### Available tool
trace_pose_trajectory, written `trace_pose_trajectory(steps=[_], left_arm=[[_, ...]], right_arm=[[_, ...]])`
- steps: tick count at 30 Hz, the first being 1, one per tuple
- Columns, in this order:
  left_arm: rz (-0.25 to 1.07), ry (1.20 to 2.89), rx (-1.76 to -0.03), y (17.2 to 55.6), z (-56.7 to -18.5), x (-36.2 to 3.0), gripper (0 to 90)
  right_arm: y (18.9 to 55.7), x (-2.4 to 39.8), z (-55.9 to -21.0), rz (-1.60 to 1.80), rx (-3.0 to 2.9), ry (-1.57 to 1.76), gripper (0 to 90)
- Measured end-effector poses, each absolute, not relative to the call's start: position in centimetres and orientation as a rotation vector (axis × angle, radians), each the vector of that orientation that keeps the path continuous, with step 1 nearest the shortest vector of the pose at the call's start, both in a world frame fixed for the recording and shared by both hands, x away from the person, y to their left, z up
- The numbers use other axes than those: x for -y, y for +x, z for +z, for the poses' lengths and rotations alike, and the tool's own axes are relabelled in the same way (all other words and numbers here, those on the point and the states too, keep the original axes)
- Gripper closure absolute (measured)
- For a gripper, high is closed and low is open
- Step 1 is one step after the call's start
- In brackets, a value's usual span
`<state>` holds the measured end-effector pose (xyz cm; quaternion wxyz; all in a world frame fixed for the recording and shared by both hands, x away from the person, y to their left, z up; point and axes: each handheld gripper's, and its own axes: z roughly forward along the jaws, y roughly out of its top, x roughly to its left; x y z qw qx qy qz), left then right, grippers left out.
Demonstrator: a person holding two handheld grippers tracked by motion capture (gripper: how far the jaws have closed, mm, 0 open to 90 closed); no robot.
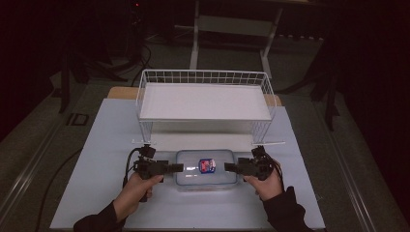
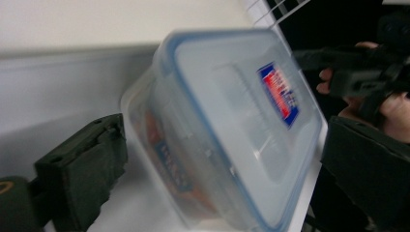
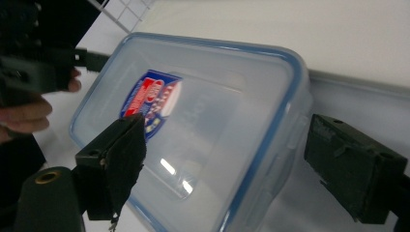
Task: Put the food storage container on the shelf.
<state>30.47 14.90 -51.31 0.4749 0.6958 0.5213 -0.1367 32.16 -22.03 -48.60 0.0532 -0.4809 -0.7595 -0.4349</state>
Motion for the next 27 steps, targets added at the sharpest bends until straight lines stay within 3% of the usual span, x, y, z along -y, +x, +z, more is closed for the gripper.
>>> trace_pose_trajectory(steps=[3, 5, 11, 13, 15, 18, 24, 27], left_arm=[[-0.403, 1.713, -1.304, 30.8, -51.9, -15.0, 5.6], [-0.464, 1.694, -1.322, 30.9, -52.4, -15.1, 12.9], [-0.554, 1.627, -1.366, 31.2, -53.2, -15.6, 21.7], [-0.602, 1.600, -1.378, 31.3, -53.6, -15.8, 31.9], [-0.602, 1.600, -1.378, 31.3, -53.6, -15.8, 32.0], [-0.674, 1.548, -1.372, 31.3, -53.9, -15.7, 40.9], [-0.636, 1.565, -1.356, 31.1, -53.4, -15.9, 48.8], [-0.637, 1.567, -1.353, 31.1, -53.4, -15.9, 48.9]], right_arm=[[32.7, 22.5, -49.2, -1.304, 2.236, -1.472, 14.5], [32.9, 22.6, -49.7, -1.275, 2.192, -1.484, 18.2], [33.3, 22.8, -50.6, -1.234, 2.111, -1.516, 30.7], [33.5, 23.2, -50.9, -1.225, 2.053, -1.526, 36.0], [33.6, 23.2, -50.8, -1.223, 2.038, -1.533, 36.0], [33.8, 23.3, -50.9, -1.200, 2.004, -1.534, 38.2], [34.2, 23.6, -51.2, -1.156, 1.944, -1.529, 38.9], [34.2, 23.2, -51.3, -1.116, 1.949, -1.516, 32.9]])
